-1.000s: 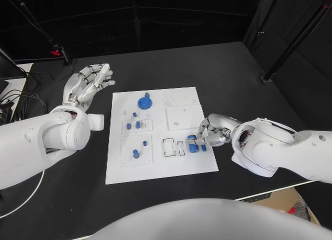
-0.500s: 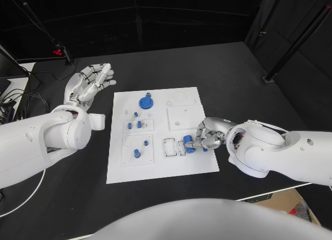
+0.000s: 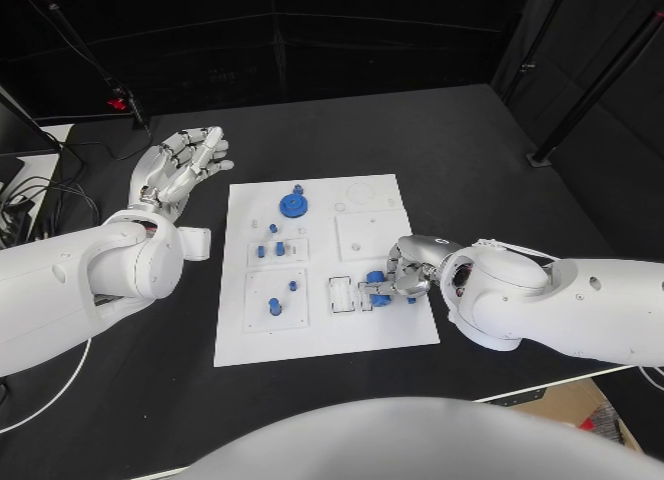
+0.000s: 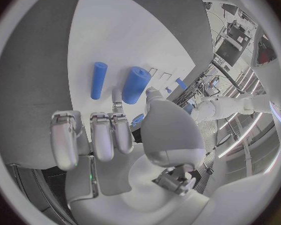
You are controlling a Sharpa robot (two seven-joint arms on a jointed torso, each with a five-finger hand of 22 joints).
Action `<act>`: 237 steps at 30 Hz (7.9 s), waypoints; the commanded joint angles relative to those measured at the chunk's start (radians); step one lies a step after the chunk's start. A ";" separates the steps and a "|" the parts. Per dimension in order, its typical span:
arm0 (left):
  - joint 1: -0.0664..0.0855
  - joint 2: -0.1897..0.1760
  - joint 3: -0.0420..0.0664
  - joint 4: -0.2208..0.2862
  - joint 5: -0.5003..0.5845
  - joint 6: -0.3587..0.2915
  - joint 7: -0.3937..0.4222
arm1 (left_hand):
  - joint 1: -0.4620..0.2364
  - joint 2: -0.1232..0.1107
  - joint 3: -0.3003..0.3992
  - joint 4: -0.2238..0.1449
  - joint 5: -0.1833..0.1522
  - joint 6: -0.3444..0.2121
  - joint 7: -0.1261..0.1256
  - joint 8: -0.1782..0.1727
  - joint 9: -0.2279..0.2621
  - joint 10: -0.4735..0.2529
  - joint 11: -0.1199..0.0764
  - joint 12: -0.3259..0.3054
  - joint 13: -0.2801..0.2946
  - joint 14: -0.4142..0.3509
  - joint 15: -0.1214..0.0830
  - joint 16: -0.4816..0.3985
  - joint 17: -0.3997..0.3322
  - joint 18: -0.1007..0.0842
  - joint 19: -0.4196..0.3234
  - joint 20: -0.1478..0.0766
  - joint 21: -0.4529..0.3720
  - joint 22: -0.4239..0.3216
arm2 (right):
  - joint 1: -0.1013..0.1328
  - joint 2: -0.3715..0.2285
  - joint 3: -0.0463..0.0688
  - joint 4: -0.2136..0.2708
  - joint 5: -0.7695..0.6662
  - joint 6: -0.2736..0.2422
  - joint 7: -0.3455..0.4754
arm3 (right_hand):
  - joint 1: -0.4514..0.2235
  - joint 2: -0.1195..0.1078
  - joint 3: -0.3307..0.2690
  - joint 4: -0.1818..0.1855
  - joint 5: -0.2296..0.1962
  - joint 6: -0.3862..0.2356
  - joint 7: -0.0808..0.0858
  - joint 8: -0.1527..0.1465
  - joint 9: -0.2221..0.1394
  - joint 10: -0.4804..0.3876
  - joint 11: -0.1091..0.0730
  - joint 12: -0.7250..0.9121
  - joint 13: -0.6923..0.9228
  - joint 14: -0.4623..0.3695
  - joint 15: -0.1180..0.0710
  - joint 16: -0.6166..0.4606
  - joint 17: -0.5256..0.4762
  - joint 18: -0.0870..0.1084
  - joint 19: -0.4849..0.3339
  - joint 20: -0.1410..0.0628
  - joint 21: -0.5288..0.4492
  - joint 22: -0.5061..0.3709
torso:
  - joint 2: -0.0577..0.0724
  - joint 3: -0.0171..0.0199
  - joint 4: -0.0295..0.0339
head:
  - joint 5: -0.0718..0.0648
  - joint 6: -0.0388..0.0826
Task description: Assemble the parts on the task board
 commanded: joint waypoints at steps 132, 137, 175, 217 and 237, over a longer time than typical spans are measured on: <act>-0.003 0.003 0.001 -0.010 0.001 0.033 0.145 | 0.009 0.017 -0.007 0.000 0.015 -0.008 0.146 0.008 -0.007 -0.006 0.000 0.012 -0.007 -0.011 0.005 0.013 -0.013 0.001 -0.015 0.003 -0.005 -0.010 | 0.018 0.089 0.003 0.034 0.085 -0.037 0.048 | 0.181 0.101 0.036 -0.005 0.027 0.239 -0.008 -0.366 -0.149 0.104 -0.015 0.003 0.263 0.104 -0.013 0.002 0.263 -0.007 0.106 -0.009 0.003 0.263 | 0.001 -0.0031 -0.0015 | 0.061 0.000; -0.003 0.004 0.001 -0.011 0.001 0.034 0.144 | 0.010 0.017 -0.007 0.000 0.015 -0.008 0.146 0.008 -0.008 -0.006 0.000 0.012 -0.007 -0.011 0.006 0.014 -0.014 0.001 -0.016 0.003 -0.005 -0.011 | 0.018 0.096 0.003 0.029 0.050 -0.006 0.027 | 0.181 0.102 0.036 -0.005 0.027 0.239 -0.008 -0.367 -0.150 0.104 -0.015 0.003 0.263 0.104 -0.013 0.002 0.263 -0.007 0.106 -0.009 0.003 0.263 | 0.001 -0.0025 0.0007 | 0.057 0.000; -0.005 0.008 0.001 -0.015 0.001 0.038 0.139 | 0.012 0.021 -0.008 0.000 0.018 -0.009 0.146 0.009 -0.009 -0.008 0.001 0.015 -0.009 -0.012 0.007 0.017 -0.017 0.002 -0.018 0.003 -0.005 -0.013 | 0.018 0.131 0.003 -0.011 0.006 0.025 0.018 | 0.100 0.140 -0.038 0.000 -0.095 0.273 -0.010 -0.414 -0.143 0.104 -0.018 0.003 0.263 0.104 -0.016 0.002 0.263 -0.007 0.106 -0.012 0.003 0.263 | 0.000 -0.0025 -0.0006 | 0.057 0.000; -0.006 0.002 0.001 -0.013 0.001 0.041 0.136 | 0.022 0.027 -0.013 -0.001 0.037 -0.011 0.146 0.014 -0.014 -0.012 0.001 0.023 -0.013 -0.015 0.009 0.026 -0.028 0.003 -0.022 0.004 -0.004 -0.013 | 0.018 0.101 0.003 0.003 -0.004 -0.139 0.099 | -0.031 0.166 -0.180 -0.001 -0.238 0.341 -0.031 -0.407 -0.091 0.104 -0.036 0.003 0.263 0.104 -0.037 0.002 0.263 -0.007 0.106 -0.031 0.003 0.263 | 0.000 -0.0023 -0.0006 | 0.054 0.000; -0.007 -0.001 0.001 -0.013 0.001 0.041 0.136 | 0.024 0.029 -0.015 -0.001 0.042 -0.012 0.146 0.015 -0.015 -0.013 0.002 0.025 -0.014 -0.015 0.009 0.029 -0.030 0.003 -0.022 0.004 -0.004 -0.012 | 0.018 -0.007 0.002 0.031 0.148 -0.095 0.253 | 0.012 -0.130 -0.029 0.005 -0.244 0.308 -0.049 -0.314 0.014 0.104 -0.055 0.003 0.263 0.104 -0.060 0.002 0.263 -0.007 0.106 -0.055 0.003 0.263 | 0.000 -0.0020 -0.0028 | 0.062 0.000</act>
